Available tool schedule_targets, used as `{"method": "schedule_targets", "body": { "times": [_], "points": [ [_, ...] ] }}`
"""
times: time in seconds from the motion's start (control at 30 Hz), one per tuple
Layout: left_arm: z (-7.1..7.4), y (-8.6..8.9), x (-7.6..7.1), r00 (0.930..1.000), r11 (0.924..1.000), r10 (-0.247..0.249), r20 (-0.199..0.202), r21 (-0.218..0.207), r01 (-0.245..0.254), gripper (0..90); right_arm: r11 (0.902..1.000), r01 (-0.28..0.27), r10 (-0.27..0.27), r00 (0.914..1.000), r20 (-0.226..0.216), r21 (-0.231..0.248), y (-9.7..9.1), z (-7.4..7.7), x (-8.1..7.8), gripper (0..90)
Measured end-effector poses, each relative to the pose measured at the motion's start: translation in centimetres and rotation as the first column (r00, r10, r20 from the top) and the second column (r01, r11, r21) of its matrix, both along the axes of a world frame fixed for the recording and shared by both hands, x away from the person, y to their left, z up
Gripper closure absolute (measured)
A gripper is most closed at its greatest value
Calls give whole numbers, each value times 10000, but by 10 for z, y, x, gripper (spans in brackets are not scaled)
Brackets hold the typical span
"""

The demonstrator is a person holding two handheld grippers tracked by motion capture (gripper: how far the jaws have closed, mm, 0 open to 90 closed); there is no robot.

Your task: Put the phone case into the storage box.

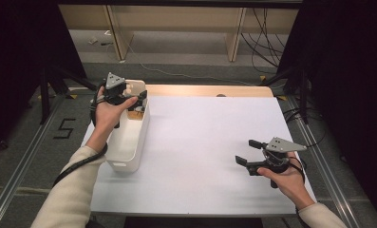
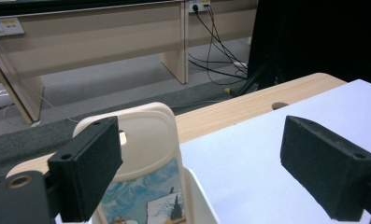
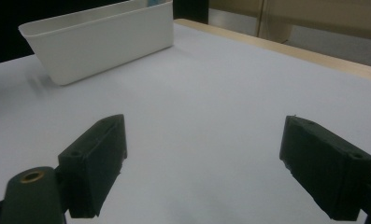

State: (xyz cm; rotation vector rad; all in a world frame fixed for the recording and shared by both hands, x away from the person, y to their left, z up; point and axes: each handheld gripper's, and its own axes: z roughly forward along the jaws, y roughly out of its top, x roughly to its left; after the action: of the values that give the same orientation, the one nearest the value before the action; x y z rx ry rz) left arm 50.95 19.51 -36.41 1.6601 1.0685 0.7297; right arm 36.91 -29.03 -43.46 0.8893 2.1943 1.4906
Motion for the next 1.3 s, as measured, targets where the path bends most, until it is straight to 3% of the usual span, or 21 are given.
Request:
{"method": "schedule_targets", "body": {
  "times": [1.3],
  "points": [
    [-1,-6,-55,9939,9939,-1100,-41,-42,1100,134,10000,-8,8,10000,-23,-30,1,1,0,158]
  ]
}}
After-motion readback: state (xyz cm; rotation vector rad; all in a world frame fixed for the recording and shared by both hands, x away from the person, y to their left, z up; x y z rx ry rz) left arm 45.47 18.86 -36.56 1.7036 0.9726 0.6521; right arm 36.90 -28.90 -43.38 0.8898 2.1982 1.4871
